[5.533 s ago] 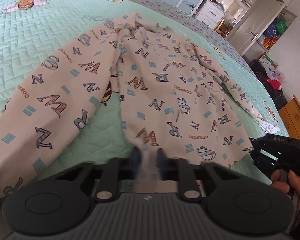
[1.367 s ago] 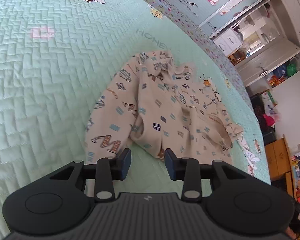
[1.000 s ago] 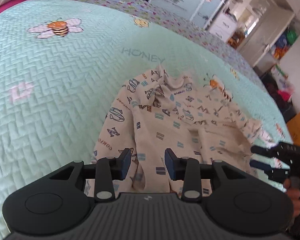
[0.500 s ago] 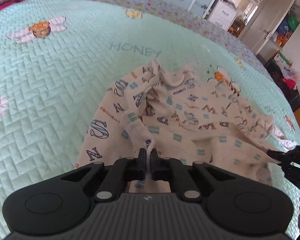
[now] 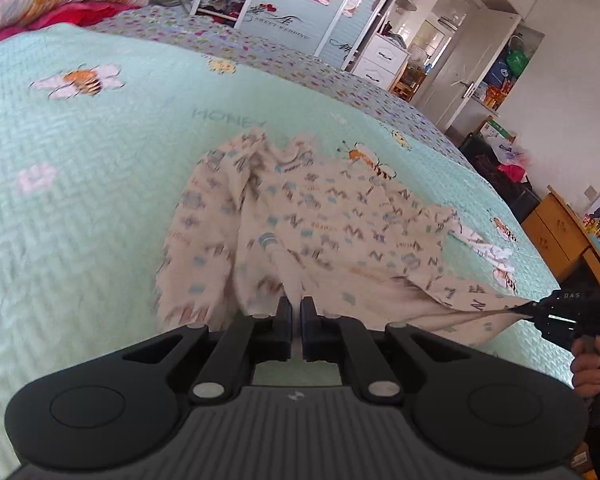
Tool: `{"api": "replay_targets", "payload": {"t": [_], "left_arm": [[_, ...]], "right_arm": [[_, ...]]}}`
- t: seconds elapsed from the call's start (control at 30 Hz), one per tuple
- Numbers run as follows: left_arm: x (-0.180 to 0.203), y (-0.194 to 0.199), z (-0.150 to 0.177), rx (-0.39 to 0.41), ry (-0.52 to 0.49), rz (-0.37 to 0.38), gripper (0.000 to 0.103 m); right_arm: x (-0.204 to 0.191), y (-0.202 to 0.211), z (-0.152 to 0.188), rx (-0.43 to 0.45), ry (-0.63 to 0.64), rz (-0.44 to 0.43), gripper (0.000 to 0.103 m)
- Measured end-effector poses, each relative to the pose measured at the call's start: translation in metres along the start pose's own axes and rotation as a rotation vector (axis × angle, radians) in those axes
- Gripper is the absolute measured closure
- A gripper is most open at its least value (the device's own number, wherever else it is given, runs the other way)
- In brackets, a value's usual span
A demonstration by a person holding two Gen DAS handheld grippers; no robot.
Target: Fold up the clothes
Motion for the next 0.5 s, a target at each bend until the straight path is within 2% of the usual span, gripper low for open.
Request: {"api": "replay_targets", "payload": {"t": [0.13, 0.23, 0.37, 0.5], "left_arm": [[-0.007, 0.034, 0.009, 0.036, -0.028, -0.037, 0.103], [-0.010, 0.064, 0.005, 0.072, -0.075, -0.025, 0.103], [-0.013, 0.065, 0.017, 0.046, -0.048, 0.034, 0.103], [0.008, 0.043, 0.032, 0.012, -0.036, 0.084, 0.100]], "right_arm": [[-0.007, 0.048, 0.008, 0.105, 0.052, -0.034, 0.100], [-0.010, 0.089, 0.010, 0.157, 0.096, -0.032, 0.100], [0.009, 0.091, 0.032, 0.106, 0.167, 0.069, 0.101], [0.047, 0.071, 0.050, 0.090, 0.167, 0.240, 0.096]]}}
Point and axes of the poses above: each gripper's, at about its wrist camera, not at the fingertips, and y roughly against the way its jaws point, x to its right, z to its underside, the point moved 7 cm from there along -y, roughly the way its jaws point, and after that the axes turned 4 degrees about -z, right-handed, at the moved point
